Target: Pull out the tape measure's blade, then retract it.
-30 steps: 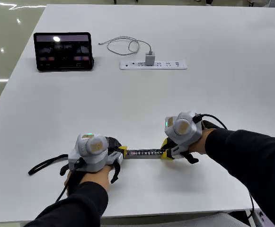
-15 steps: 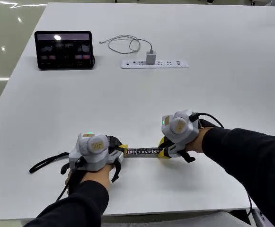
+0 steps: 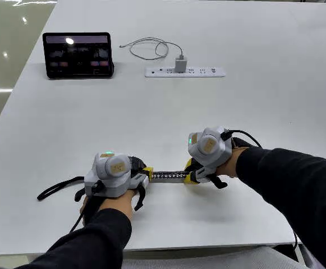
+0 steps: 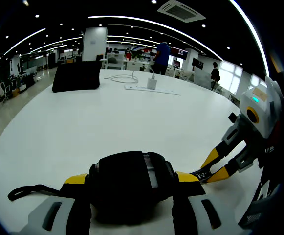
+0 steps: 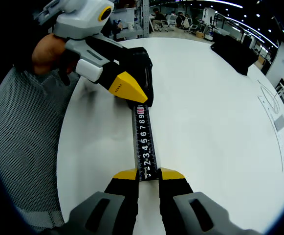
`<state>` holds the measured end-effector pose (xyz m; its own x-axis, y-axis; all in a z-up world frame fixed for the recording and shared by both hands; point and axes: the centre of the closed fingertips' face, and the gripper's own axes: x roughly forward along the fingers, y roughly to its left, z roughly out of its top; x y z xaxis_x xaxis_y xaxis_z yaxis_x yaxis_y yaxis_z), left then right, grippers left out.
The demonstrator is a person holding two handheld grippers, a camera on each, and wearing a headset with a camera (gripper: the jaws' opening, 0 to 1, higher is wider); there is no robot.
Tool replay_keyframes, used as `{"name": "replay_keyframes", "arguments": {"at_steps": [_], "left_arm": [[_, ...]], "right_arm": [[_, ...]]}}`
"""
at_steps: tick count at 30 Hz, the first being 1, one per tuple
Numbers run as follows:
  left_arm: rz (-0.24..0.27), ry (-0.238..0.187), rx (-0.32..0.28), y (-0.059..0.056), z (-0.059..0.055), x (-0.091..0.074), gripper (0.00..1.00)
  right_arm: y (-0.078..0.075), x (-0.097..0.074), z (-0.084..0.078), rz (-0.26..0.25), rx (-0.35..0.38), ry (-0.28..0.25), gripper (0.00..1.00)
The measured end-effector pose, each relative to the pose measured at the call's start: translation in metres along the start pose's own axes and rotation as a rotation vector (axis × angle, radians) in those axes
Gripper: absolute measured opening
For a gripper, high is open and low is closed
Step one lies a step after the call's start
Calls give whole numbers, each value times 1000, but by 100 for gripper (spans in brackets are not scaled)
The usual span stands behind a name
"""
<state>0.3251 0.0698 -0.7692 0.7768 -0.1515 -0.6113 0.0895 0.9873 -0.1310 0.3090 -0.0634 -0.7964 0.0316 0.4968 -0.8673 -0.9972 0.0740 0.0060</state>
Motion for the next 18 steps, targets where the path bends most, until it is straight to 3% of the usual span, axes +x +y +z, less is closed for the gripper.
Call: {"name": "replay_keyframes", "arguments": {"at_steps": [18], "left_arm": [[-5, 1, -15, 1, -1, 0, 63]], "right_arm": [[1, 7, 9, 8, 8, -19, 11]]}}
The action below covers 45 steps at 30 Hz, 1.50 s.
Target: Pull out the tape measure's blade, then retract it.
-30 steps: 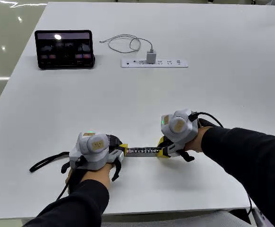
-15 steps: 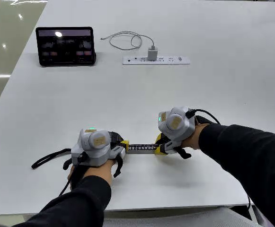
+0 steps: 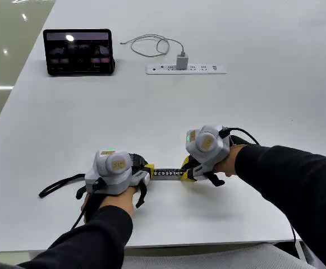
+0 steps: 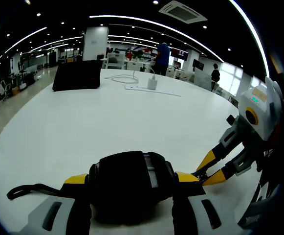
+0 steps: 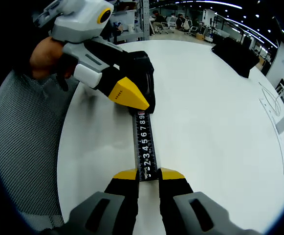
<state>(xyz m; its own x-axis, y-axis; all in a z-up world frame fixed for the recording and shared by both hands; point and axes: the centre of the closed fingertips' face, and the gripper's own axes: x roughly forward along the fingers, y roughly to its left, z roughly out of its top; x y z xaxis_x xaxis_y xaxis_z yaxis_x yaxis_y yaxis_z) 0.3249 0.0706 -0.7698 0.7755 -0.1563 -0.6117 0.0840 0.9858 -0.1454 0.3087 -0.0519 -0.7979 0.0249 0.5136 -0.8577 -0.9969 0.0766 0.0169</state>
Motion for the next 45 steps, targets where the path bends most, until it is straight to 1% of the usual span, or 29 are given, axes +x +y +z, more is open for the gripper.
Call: {"name": "replay_keyframes", "arguments": {"at_steps": [9, 16, 21, 24, 25, 28, 31, 34, 36, 45], "left_arm": [[-11, 2, 14, 0, 0, 0, 63], [-12, 9, 4, 0, 0, 0, 63], [-10, 2, -11, 0, 1, -1, 63], [-16, 7, -27, 2, 2, -1, 63], [-18, 9, -30, 1, 2, -2, 63], [-21, 8, -29, 1, 1, -2, 62], [-24, 8, -25, 1, 1, -3, 62], [-25, 10, -22, 1, 1, -3, 62], [-26, 9, -14, 0, 0, -3, 62], [-27, 11, -17, 0, 0, -3, 62]], "right_arm": [[1, 3, 5, -2, -1, -8, 11], [2, 5, 11, -4, -2, -19, 11], [2, 6, 14, -4, -6, -28, 11], [1, 6, 15, -2, 13, -35, 11], [0, 6, 16, 2, 55, -46, 11], [1, 7, 18, 0, 26, -43, 11], [1, 8, 19, 2, 20, -39, 11], [2, 8, 20, 3, 29, -41, 11], [1, 9, 22, 1, 13, -44, 11], [1, 14, 29, -2, -6, -52, 11]]}}
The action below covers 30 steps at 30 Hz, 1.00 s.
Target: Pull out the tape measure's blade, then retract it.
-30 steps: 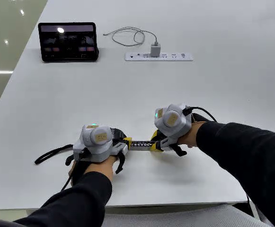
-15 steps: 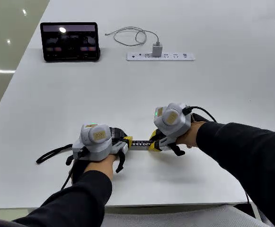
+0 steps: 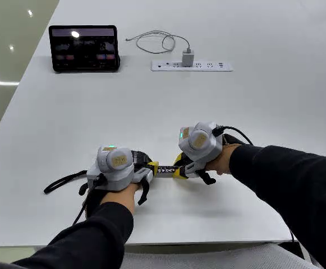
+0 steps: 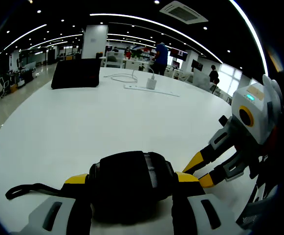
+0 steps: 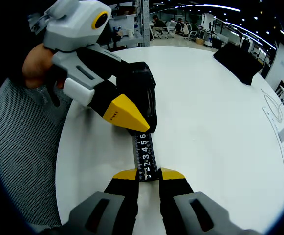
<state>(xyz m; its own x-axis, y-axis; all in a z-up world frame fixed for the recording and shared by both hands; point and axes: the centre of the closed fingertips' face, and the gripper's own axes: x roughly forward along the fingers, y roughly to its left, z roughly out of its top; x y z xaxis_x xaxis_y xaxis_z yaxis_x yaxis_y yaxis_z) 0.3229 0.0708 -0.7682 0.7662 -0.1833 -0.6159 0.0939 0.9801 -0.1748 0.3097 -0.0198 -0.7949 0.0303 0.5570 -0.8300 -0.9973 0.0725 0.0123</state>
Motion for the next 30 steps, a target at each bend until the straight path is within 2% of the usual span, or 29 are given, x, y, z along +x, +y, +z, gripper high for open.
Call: {"name": "replay_keyframes", "arguments": {"at_steps": [5, 30], "left_arm": [[0, 6, -19, 1, 0, 0, 62], [-15, 8, -24, 0, -1, -1, 62]], "right_arm": [[-1, 3, 5, -3, -2, -15, 11], [4, 18, 28, 10, -5, -48, 11]]}}
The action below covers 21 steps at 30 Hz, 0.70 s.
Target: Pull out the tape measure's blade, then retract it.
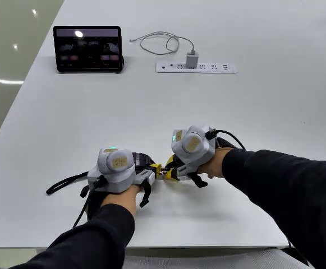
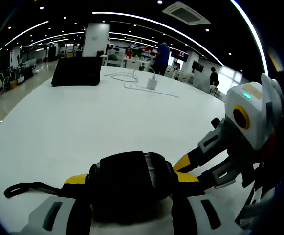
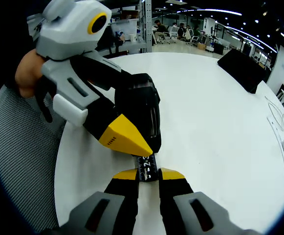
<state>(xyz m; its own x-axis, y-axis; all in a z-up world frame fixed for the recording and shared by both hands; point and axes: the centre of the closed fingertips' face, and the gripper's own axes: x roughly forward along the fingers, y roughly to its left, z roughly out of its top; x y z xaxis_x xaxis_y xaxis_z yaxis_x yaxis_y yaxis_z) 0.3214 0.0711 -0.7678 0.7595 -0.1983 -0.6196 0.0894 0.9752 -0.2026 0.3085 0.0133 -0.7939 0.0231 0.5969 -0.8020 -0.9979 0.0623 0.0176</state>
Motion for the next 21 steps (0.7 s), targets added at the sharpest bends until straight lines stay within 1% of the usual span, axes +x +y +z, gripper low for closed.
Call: {"name": "replay_keyframes", "arguments": {"at_steps": [5, 15, 17, 21], "left_arm": [[-2, 7, -4, 0, 0, 1, 62], [-7, 6, -8, 1, 0, 2, 62], [-7, 8, -6, 1, 0, 2, 62], [-10, 7, -7, 1, 1, 2, 62]], "right_arm": [[1, 4, 5, 2, 2, -12, 11], [1, 9, 13, 9, 4, -33, 11], [1, 10, 13, 11, -5, -28, 11], [2, 8, 12, 14, -6, -38, 12]]}}
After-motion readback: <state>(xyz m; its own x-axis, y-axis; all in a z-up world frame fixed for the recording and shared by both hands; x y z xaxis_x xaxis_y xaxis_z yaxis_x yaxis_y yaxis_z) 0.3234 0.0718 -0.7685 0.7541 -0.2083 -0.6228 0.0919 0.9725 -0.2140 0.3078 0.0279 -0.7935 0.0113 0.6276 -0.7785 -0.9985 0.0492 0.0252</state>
